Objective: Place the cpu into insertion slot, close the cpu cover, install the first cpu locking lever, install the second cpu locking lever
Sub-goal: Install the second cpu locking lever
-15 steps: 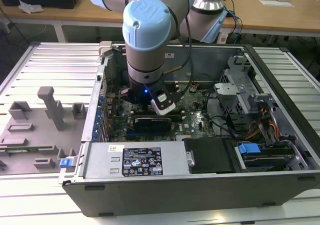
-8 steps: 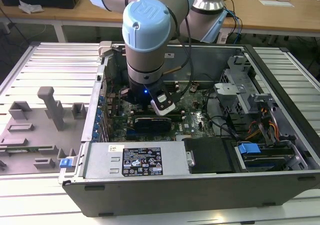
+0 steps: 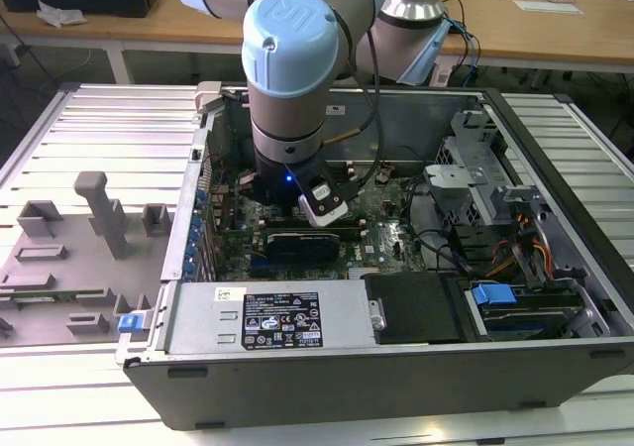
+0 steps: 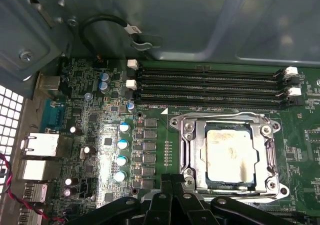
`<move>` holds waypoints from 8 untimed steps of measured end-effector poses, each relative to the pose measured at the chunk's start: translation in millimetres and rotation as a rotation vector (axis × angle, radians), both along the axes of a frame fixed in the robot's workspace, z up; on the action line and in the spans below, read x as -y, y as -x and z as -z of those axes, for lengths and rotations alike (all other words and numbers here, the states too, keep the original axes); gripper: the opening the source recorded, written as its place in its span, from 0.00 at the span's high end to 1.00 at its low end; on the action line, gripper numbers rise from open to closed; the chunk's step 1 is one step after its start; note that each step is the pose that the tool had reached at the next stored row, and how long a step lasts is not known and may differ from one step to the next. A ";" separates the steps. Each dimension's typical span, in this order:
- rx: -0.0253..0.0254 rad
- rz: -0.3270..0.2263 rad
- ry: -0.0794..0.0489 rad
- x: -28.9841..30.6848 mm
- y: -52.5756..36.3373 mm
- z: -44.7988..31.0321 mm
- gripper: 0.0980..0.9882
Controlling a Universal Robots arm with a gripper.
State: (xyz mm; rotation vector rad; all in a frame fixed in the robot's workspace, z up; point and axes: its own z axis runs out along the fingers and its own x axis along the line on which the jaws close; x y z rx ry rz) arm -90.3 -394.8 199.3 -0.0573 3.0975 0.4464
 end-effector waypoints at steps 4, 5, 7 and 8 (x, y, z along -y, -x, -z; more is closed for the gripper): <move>-0.0006 0.000 0.001 0.1 0.1 5.2 0.99; -0.0005 0.000 0.001 0.2 0.1 5.4 0.99; 0.0000 0.000 0.004 -0.1 0.0 5.7 0.99; 0.0000 0.000 0.008 -0.1 0.1 5.5 0.99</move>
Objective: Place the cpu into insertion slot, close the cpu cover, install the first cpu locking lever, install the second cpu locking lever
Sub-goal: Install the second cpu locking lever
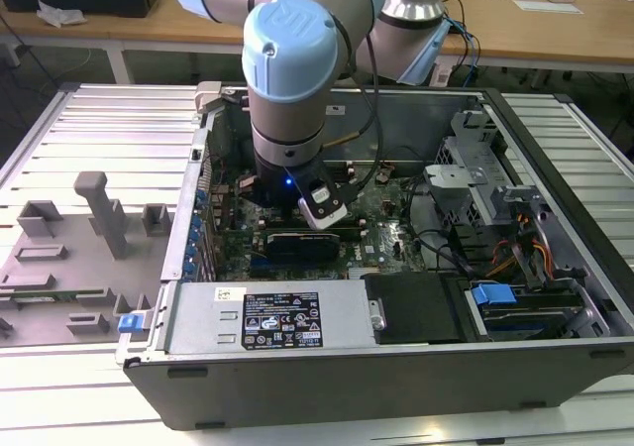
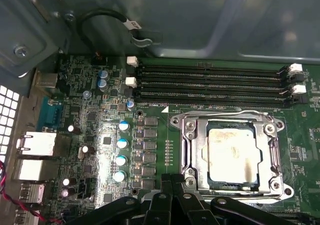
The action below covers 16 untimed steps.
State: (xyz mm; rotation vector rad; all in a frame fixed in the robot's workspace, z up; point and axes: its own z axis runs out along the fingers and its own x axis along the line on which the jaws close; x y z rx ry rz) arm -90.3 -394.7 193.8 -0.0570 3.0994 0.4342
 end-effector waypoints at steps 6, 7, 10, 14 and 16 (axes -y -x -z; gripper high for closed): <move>-0.0001 0.000 0.012 0.1 -0.1 -8.1 0.99; -0.0001 0.000 0.013 0.1 -0.1 -11.9 0.99; -0.0001 0.000 0.013 0.1 -0.3 -20.0 0.99; -0.0001 0.000 0.013 0.1 -2.1 -29.3 0.99; -0.0033 0.003 0.019 0.1 -9.7 -29.5 0.99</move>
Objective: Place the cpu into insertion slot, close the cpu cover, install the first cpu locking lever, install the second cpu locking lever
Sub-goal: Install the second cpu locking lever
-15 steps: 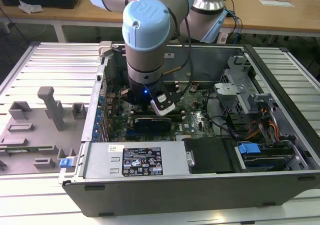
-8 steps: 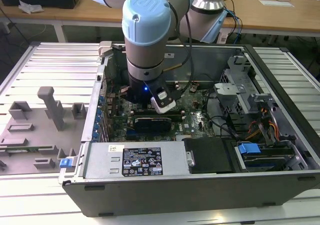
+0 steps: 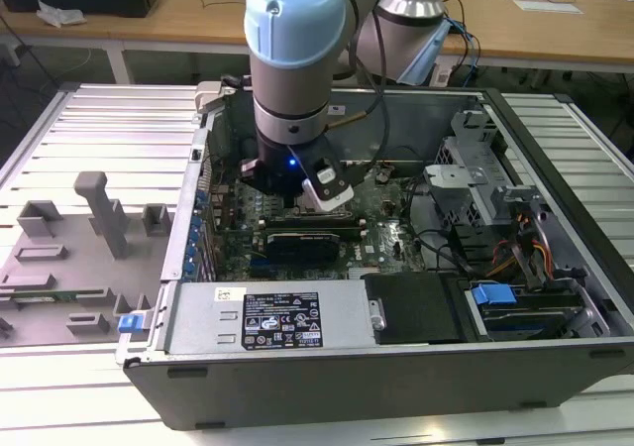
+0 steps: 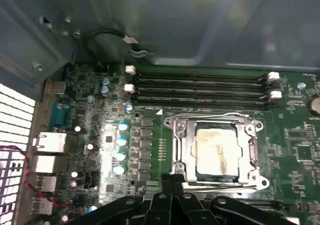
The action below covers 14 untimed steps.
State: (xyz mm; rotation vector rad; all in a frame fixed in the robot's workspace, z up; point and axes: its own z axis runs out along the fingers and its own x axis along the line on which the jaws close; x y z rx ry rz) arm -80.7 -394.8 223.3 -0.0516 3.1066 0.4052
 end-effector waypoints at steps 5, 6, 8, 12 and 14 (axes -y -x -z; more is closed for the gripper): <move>-0.0055 0.005 0.011 0.0 -20.7 0.0 0.99; -0.0067 0.006 0.014 -0.1 -23.0 0.0 0.99; -0.0088 0.006 0.029 -2.8 -27.1 0.0 0.99; -0.0102 0.006 0.067 -15.6 -29.8 0.0 0.99; -0.0108 0.006 0.085 -19.7 -31.6 0.0 0.99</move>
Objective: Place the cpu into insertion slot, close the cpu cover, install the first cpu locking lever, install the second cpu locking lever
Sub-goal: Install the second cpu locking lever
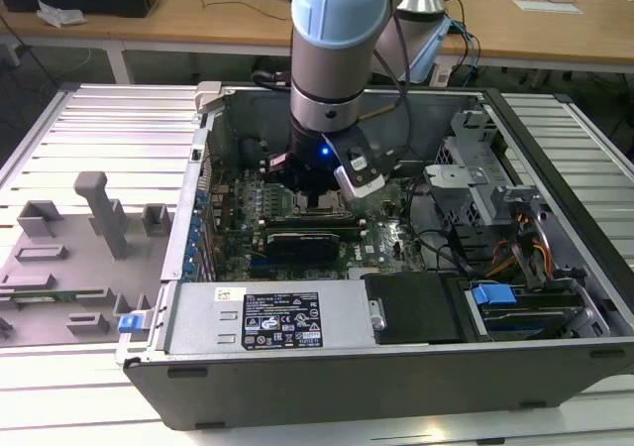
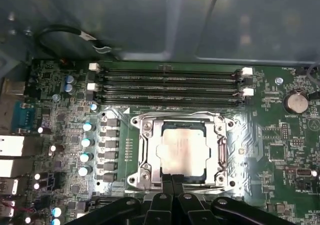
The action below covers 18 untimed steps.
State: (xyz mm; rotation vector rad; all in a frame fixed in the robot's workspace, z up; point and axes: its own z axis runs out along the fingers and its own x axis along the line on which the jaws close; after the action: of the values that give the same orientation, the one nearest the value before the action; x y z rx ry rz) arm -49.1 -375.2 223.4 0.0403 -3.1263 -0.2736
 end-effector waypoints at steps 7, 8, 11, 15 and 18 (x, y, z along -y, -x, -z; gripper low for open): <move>-0.0020 0.000 0.031 -18.7 -11.1 0.1 0.99; -0.0021 0.000 0.033 -21.4 -11.1 0.0 0.99; 0.0001 0.000 0.047 -30.6 -11.0 0.0 0.99; 0.0161 0.001 0.081 -37.9 -8.4 0.1 0.99; 0.0394 0.002 0.095 -40.2 -3.8 0.0 0.99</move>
State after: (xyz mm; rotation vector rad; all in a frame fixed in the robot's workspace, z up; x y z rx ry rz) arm -45.2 -334.9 223.3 0.0435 -3.1739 -0.1261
